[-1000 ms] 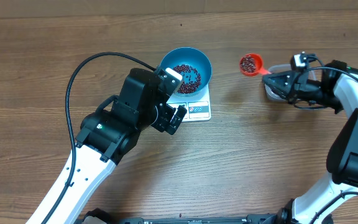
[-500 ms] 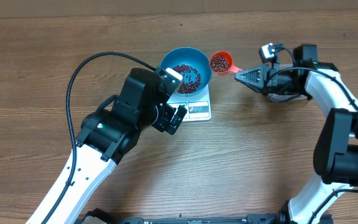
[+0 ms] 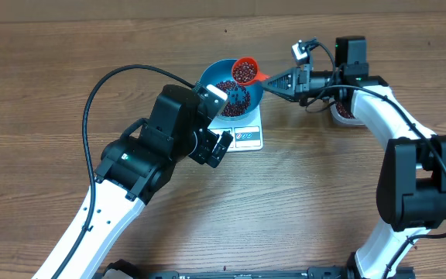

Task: Scoop item into bowl and weigh 150g on scale
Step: 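Tilt the scoop over the teal bowl to pour beans in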

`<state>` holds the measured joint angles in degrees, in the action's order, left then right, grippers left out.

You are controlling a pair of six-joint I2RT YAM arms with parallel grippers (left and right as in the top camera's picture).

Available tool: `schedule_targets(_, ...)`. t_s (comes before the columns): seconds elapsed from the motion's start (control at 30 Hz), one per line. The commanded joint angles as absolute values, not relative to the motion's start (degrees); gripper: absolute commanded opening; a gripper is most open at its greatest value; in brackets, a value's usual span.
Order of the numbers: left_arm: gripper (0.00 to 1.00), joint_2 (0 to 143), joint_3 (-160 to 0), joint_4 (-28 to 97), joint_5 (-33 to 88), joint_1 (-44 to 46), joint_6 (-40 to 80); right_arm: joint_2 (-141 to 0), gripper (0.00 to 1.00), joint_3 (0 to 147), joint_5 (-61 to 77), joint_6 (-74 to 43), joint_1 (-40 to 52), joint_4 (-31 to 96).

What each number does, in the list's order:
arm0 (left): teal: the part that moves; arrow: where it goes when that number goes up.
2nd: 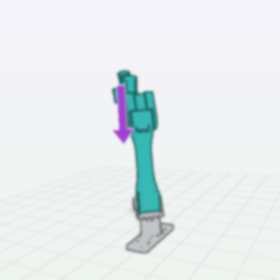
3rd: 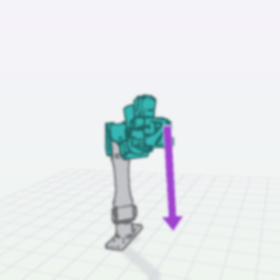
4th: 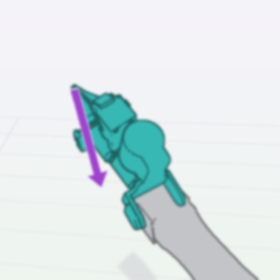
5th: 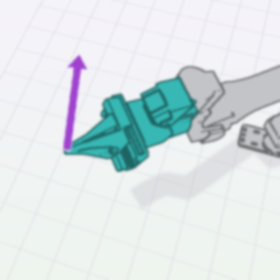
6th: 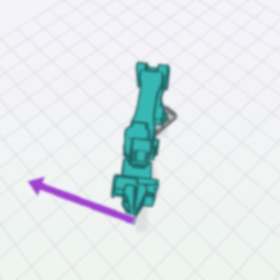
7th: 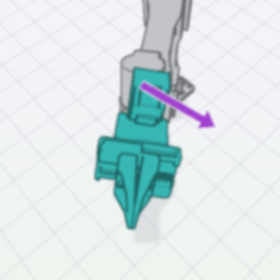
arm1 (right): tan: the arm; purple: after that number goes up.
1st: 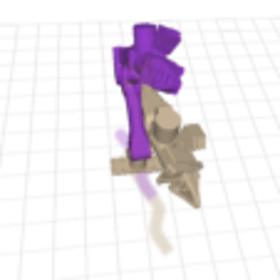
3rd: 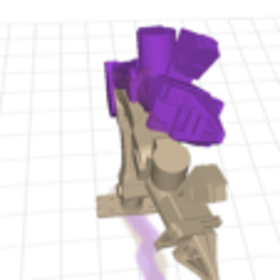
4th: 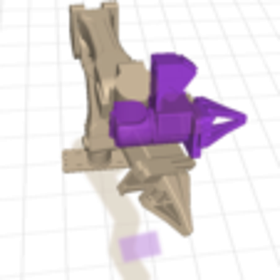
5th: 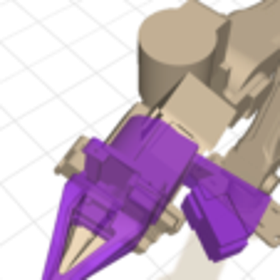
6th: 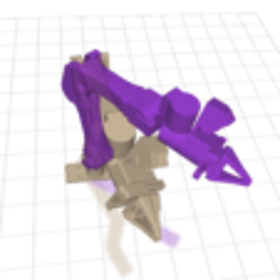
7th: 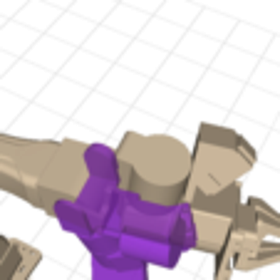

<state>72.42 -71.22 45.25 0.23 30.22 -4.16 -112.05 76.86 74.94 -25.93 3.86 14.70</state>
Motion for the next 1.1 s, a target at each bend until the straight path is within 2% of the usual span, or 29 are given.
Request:
schedule_targets(0.0, 1.00, 72.8, -71.0, 45.2, 0.7, 30.0, -3.2, -112.1, 0.04, 77.2, 68.8, -26.2, 5.3, 11.3)
schedule_targets(0.2, 1.00, 72.8, -71.0, 45.2, 0.7, 30.0, -3.2, -112.1, 0.04, 77.2, 64.5, -11.9, 6.2, 13.0)
schedule_targets(0.43, 1.00, 72.9, -71.0, 45.2, 0.7, 30.0, -3.2, -112.1, 0.04, 77.2, 51.0, 0.5, 6.6, 22.2)
schedule_targets(1.07, 1.00, 72.9, -71.0, 45.2, 0.7, 30.0, -3.2, -105.4, 0.04, 77.3, 46.4, 6.5, 10.2, 26.3)
